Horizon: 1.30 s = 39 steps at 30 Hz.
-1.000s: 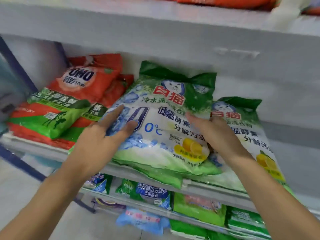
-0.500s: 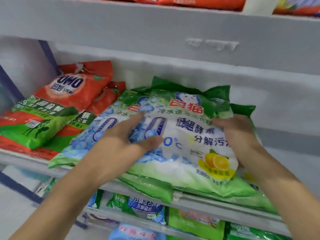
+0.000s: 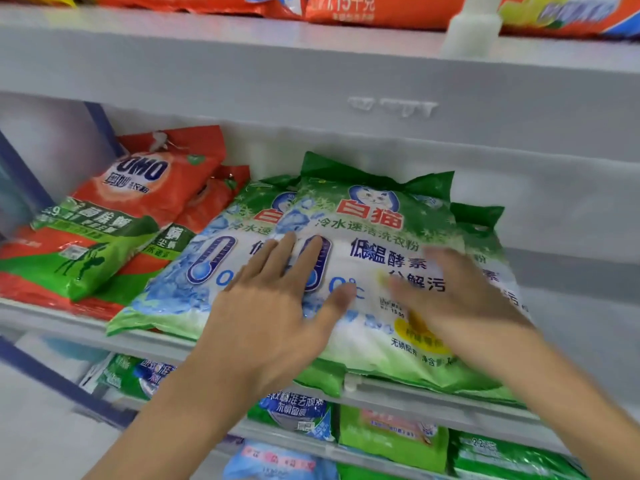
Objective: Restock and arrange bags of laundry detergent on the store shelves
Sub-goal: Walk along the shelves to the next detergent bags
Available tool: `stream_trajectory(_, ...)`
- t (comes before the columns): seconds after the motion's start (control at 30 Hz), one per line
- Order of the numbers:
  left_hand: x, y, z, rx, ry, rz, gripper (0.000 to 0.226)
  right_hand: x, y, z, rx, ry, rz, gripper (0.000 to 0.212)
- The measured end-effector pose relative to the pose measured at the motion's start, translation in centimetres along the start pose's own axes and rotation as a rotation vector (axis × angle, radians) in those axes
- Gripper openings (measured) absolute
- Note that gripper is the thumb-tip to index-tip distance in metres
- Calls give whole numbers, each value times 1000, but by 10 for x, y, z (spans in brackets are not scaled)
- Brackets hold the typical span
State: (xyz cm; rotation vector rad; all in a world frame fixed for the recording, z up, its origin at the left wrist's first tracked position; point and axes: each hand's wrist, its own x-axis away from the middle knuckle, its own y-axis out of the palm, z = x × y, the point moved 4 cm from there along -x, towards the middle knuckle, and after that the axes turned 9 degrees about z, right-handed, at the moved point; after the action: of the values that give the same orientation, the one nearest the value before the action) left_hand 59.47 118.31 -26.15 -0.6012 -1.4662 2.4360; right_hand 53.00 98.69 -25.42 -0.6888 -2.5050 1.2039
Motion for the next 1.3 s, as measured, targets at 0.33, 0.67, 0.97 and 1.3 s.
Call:
stream_trajectory(0.33,17,-15,-38,-61,120,-200,114,57,5,51,231,-253,-152,102)
stream_trajectory(0.67,16,8,-34,-180,104,-27,120,31,-1,74,199,-438,228,124)
stream_trajectory(0.97,12,17,-24,-130,93,5,116,22,2,83,226,-451,280,121)
stream_trajectory(1.3,12,0,-34,147,76,-2,89,41,11,69,354,-412,272,116)
